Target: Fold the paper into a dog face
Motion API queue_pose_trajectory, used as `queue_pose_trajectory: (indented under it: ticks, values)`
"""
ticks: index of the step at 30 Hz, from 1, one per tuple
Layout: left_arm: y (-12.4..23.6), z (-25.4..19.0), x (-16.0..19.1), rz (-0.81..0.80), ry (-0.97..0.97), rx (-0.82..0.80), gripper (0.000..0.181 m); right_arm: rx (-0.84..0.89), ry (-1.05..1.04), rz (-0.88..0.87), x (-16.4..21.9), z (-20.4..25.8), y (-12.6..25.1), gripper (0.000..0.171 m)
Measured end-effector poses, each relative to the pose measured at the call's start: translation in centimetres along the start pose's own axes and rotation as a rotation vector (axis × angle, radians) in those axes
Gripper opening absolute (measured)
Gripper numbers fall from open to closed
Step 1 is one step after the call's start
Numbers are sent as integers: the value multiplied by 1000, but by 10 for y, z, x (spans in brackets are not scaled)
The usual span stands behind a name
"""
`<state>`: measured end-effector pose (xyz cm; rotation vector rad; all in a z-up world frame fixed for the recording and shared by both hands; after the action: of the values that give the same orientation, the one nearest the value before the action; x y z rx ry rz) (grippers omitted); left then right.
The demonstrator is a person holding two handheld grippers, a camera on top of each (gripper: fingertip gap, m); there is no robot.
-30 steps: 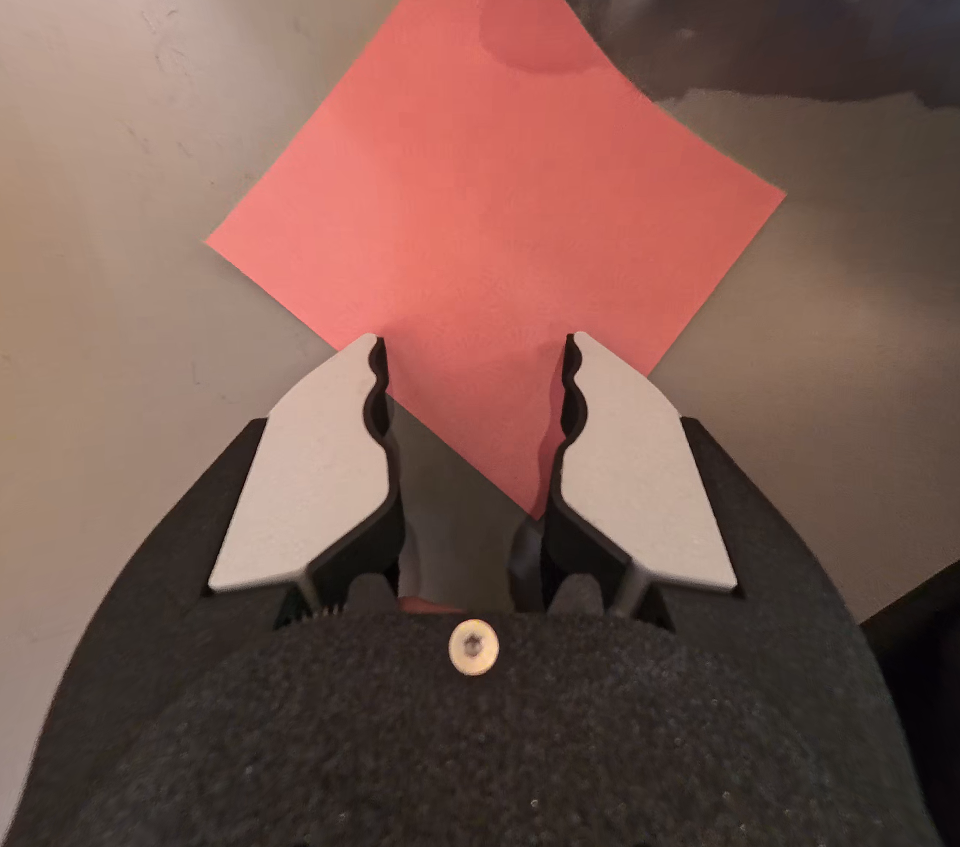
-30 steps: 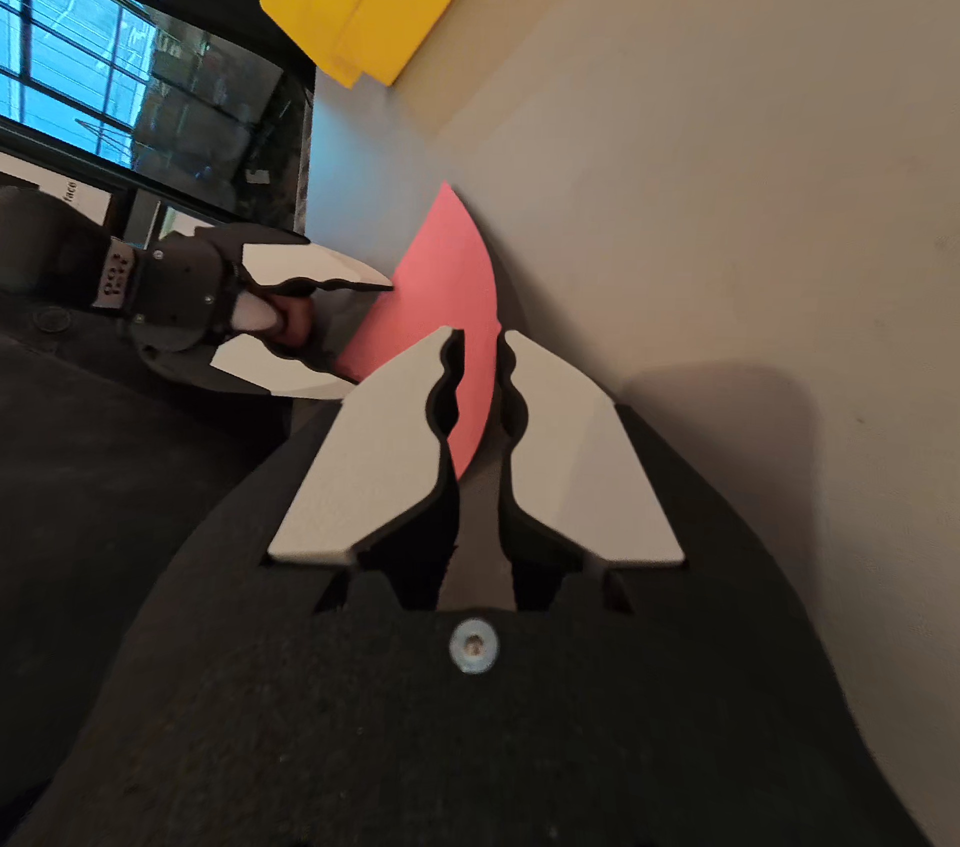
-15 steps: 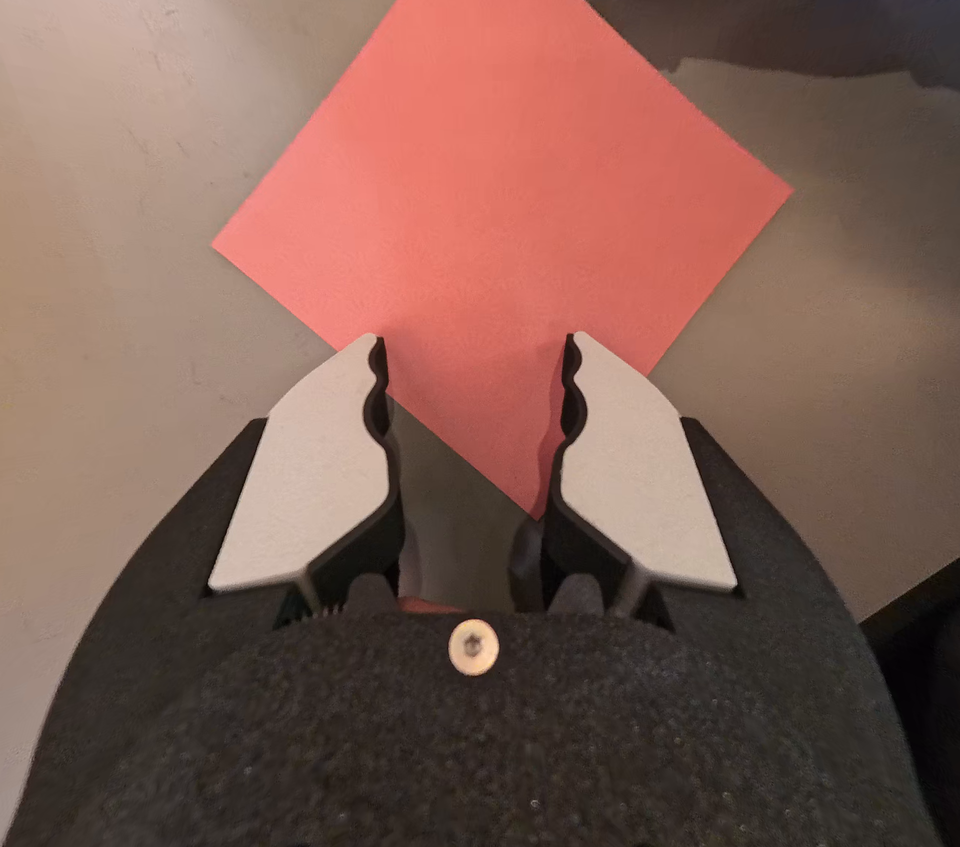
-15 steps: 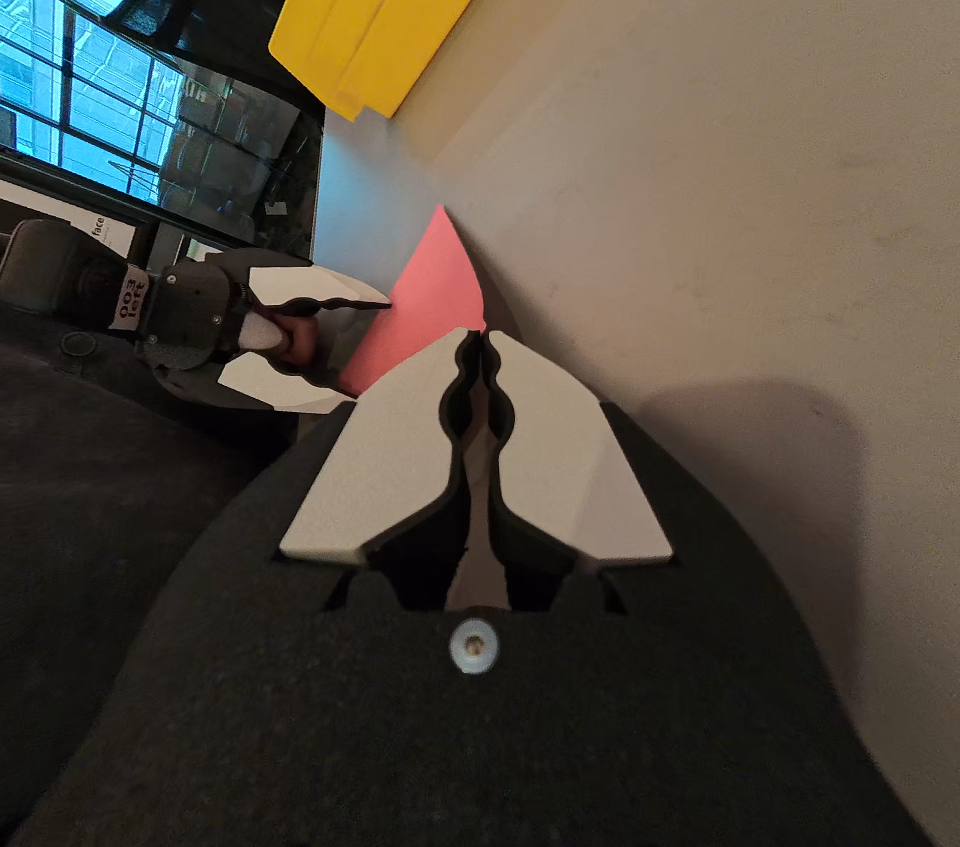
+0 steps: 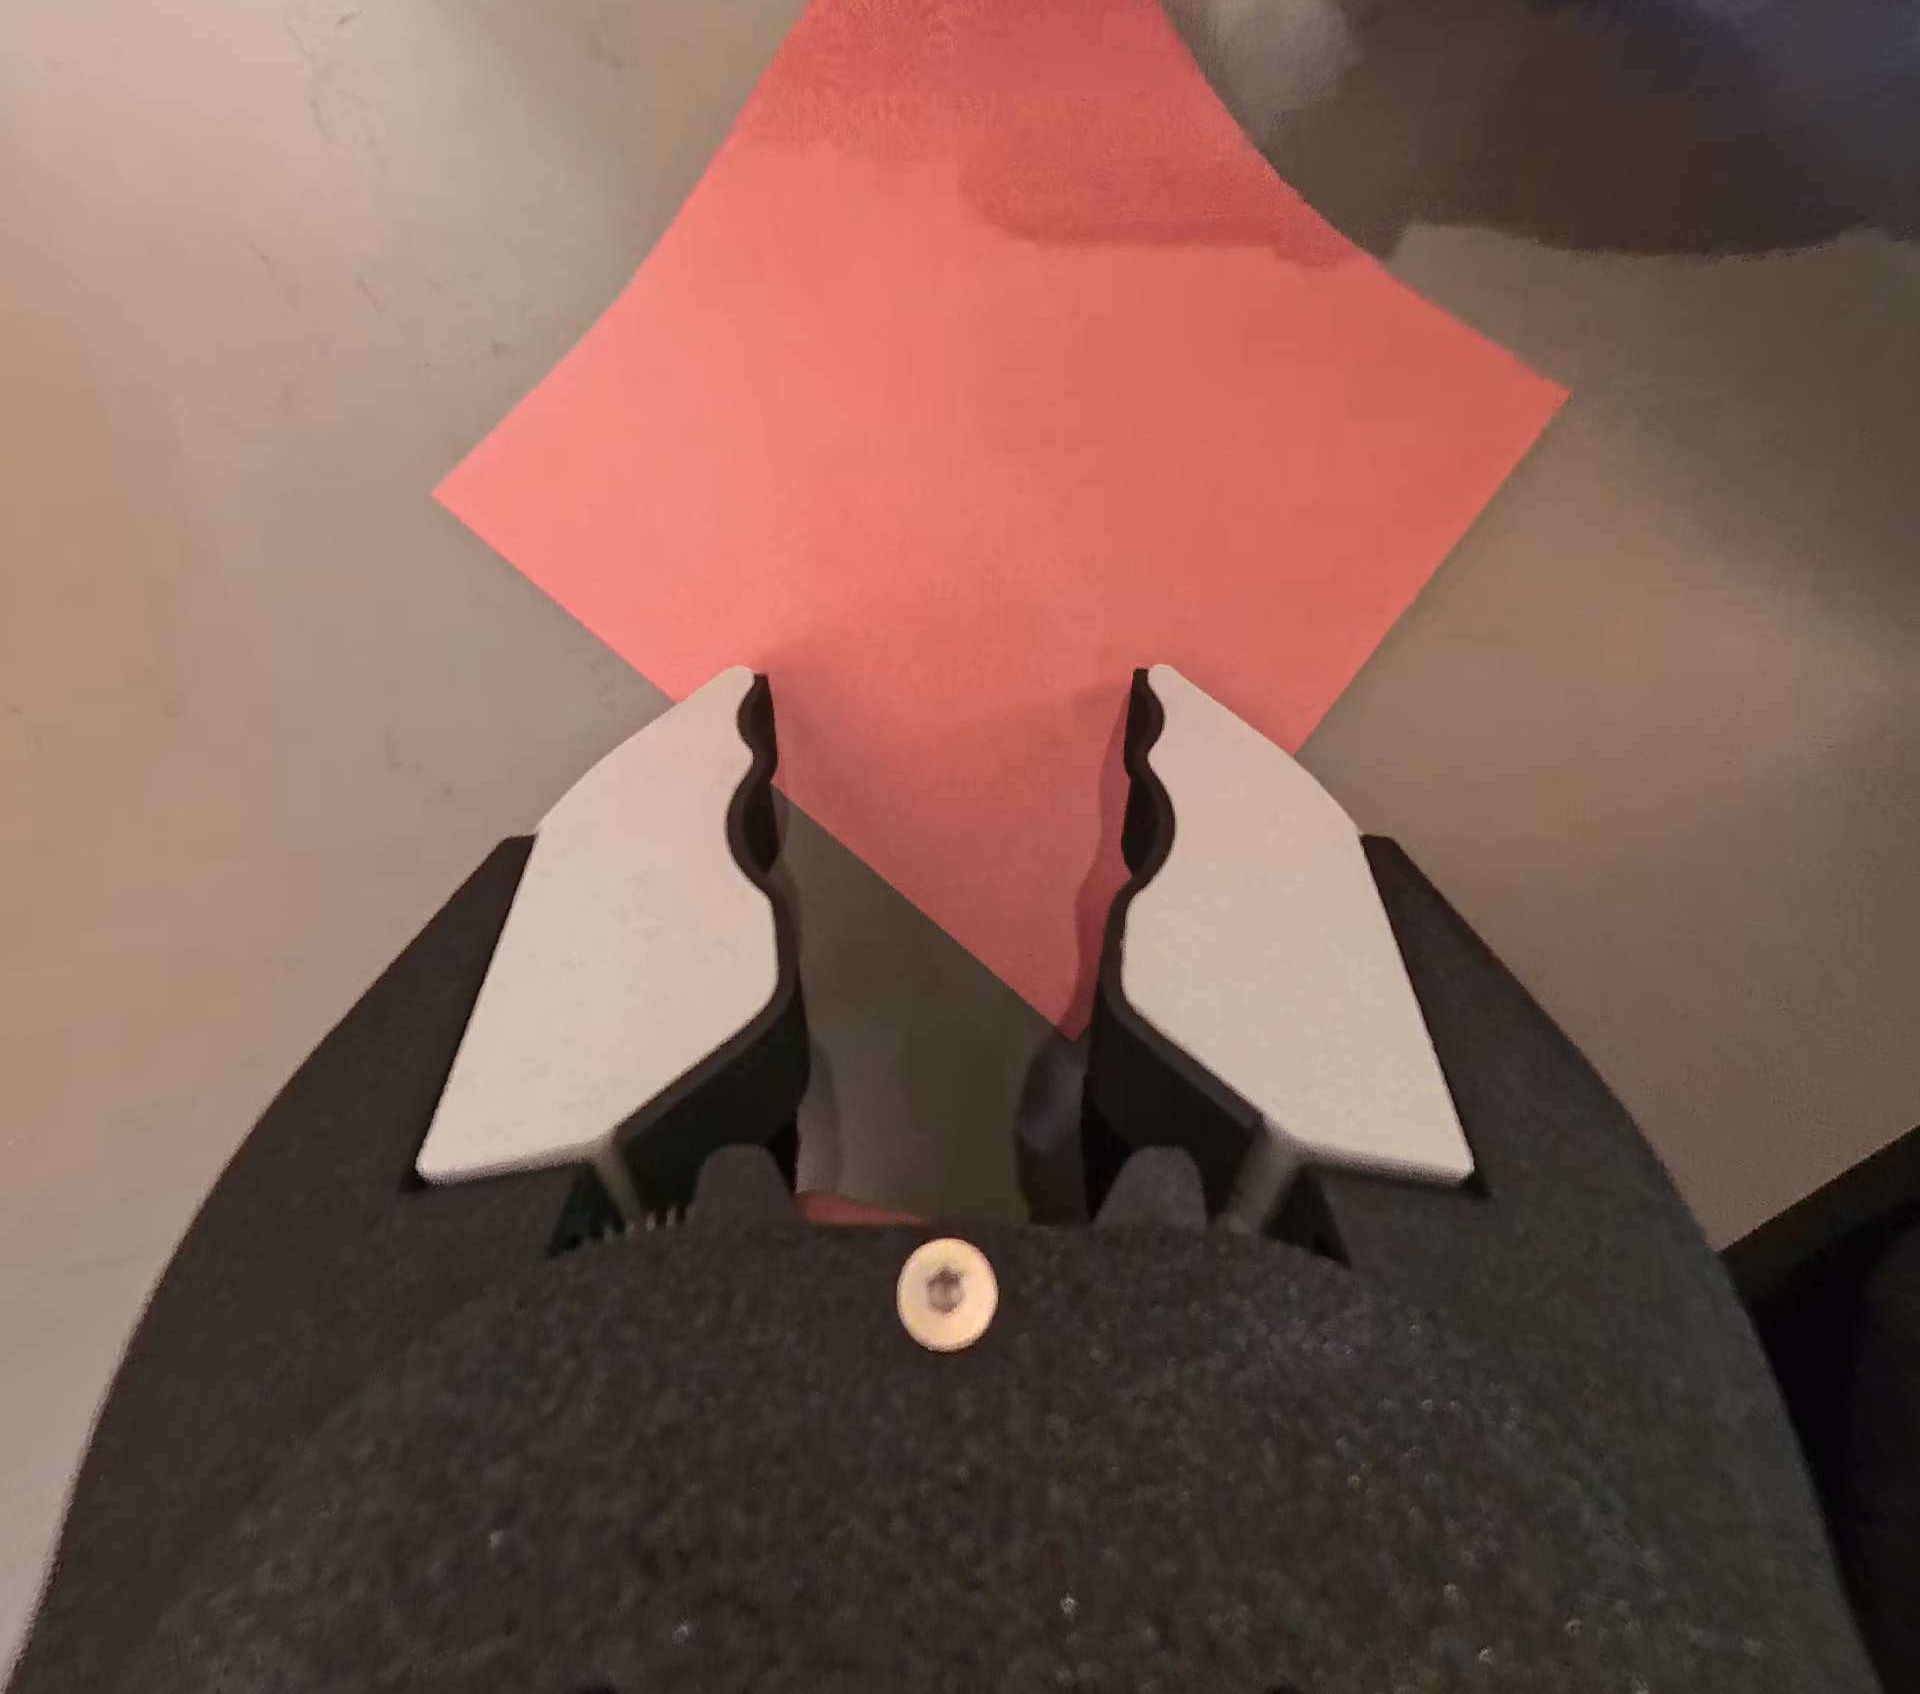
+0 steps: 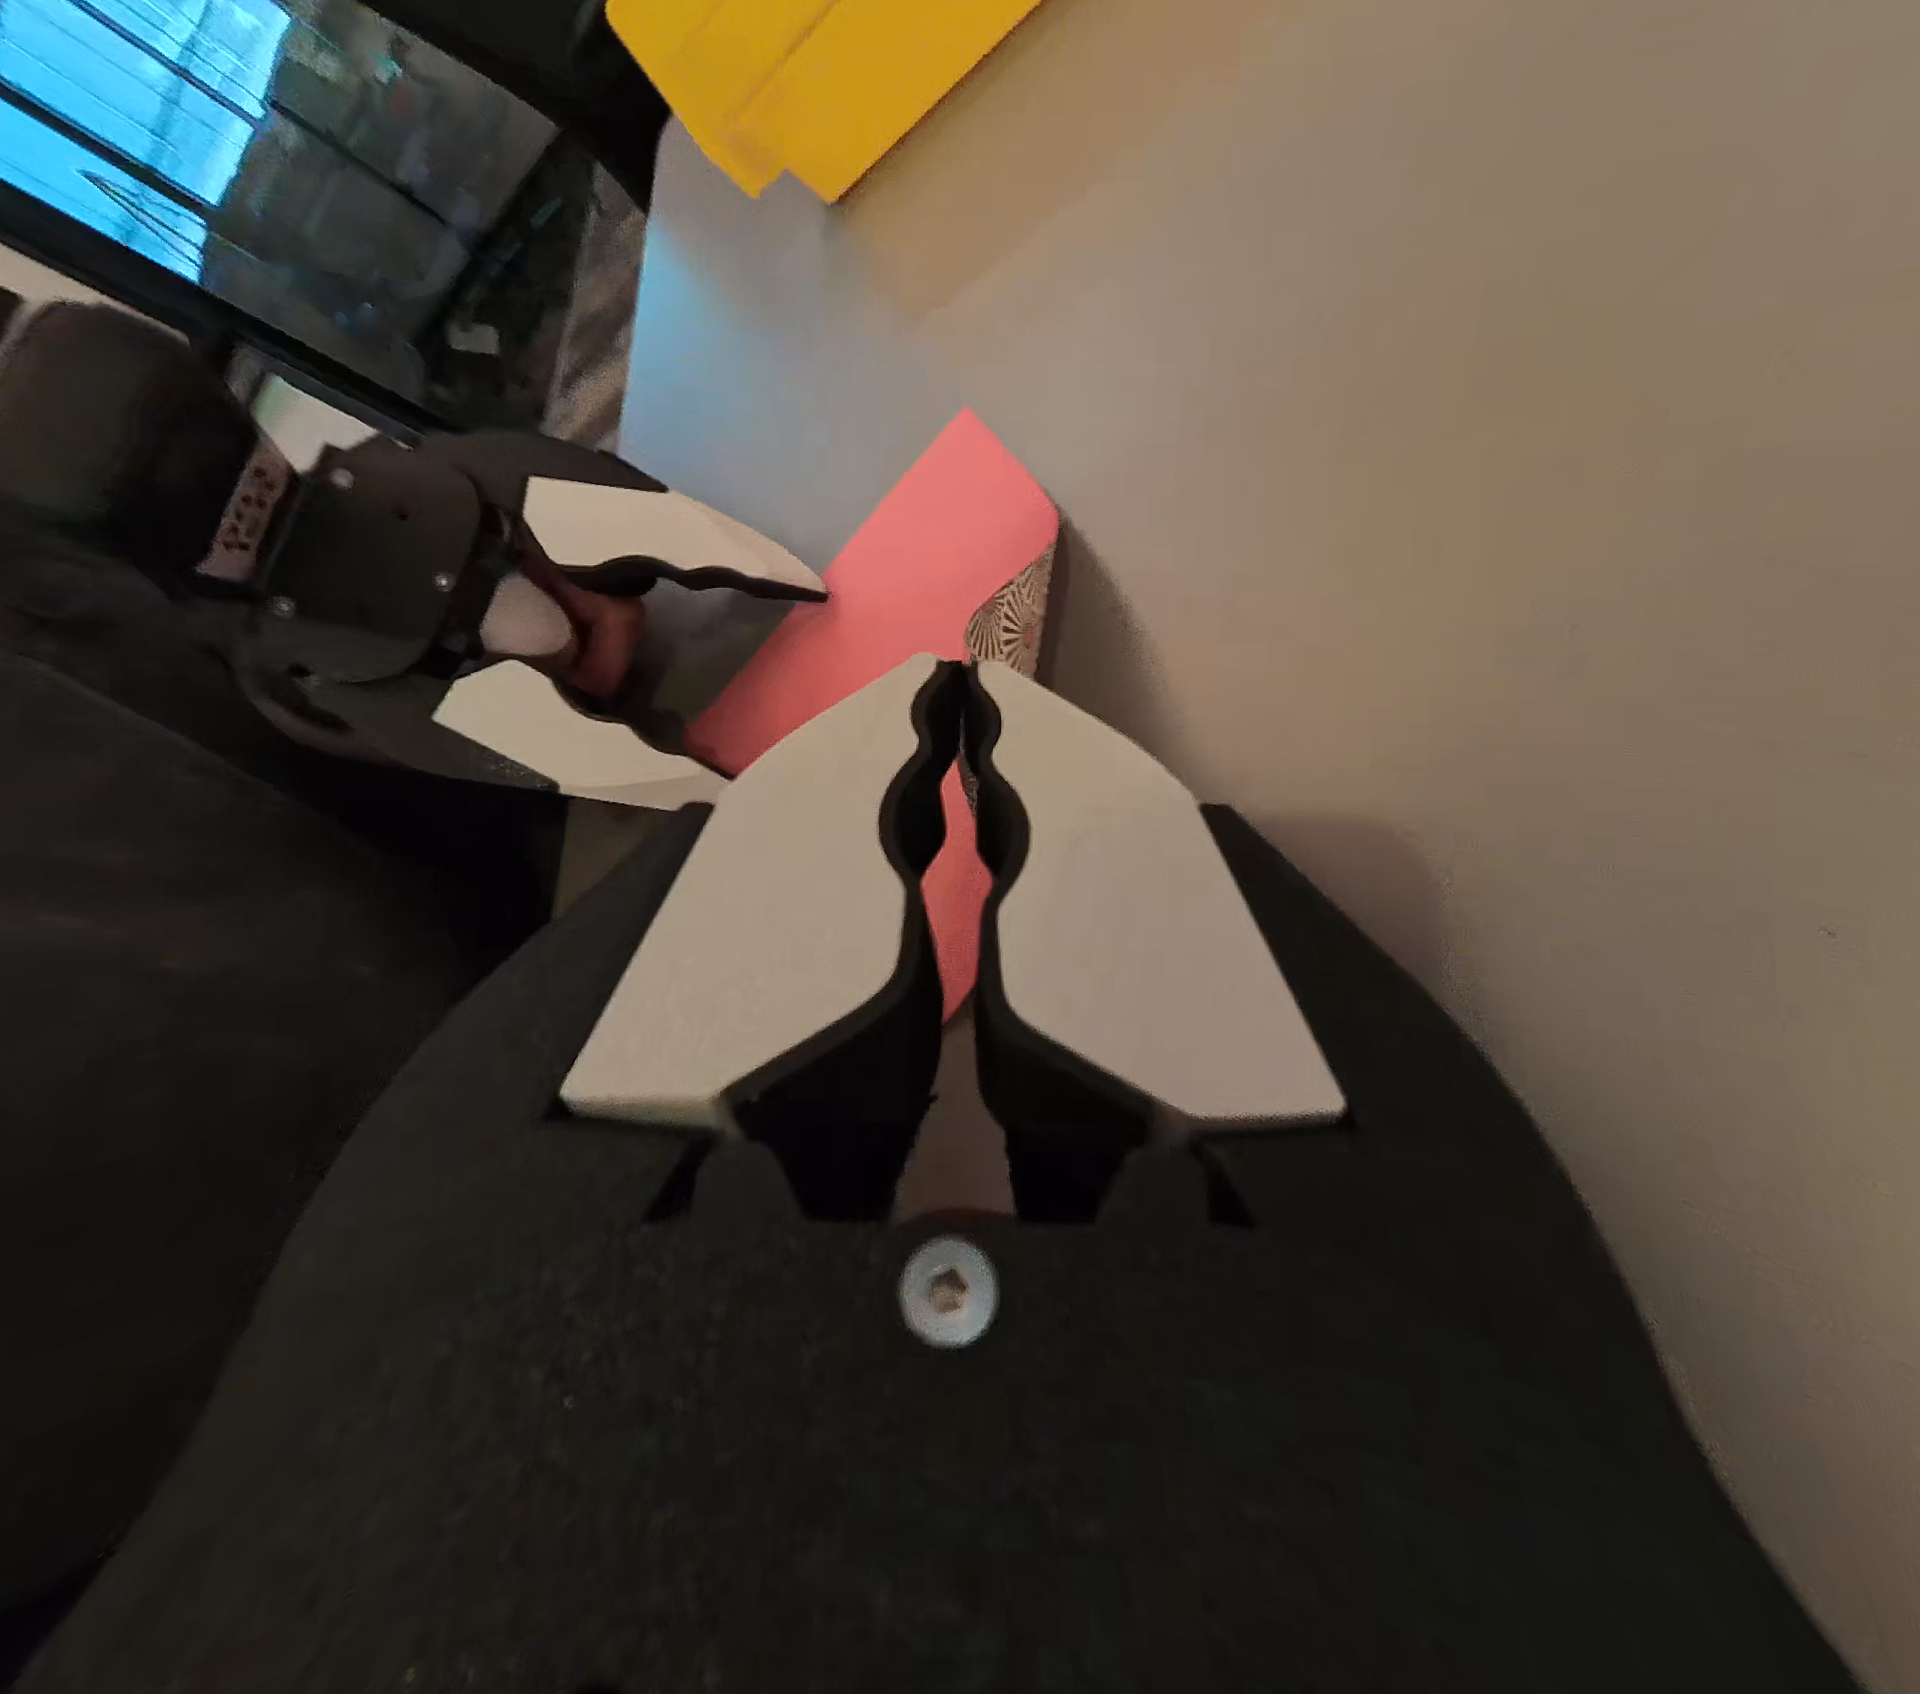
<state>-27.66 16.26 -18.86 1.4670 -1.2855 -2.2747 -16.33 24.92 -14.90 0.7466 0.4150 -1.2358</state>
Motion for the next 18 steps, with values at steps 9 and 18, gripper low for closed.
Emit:
queue_pose_trajectory:
  ticks: [9, 18]
  values:
    - [-1, -1, -1, -4, 11, -6, 64, 311, 353, 279, 43, 39, -58, 0]
    - [1, -2, 0, -7, 12, -3, 65, 472, 357, 397, 68, 42, -77, 0]
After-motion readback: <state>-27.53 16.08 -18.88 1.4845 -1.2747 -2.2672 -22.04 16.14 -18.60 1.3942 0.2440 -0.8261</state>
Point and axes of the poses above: each gripper's, where its closed fingertips meet, y back along the fingers, x out of its underside, z = x × y across the jaws, the point moved 3 cm from there along y, back along the fingers, and after that the axes turned 12 degrees about -x, right-handed, at the moved point
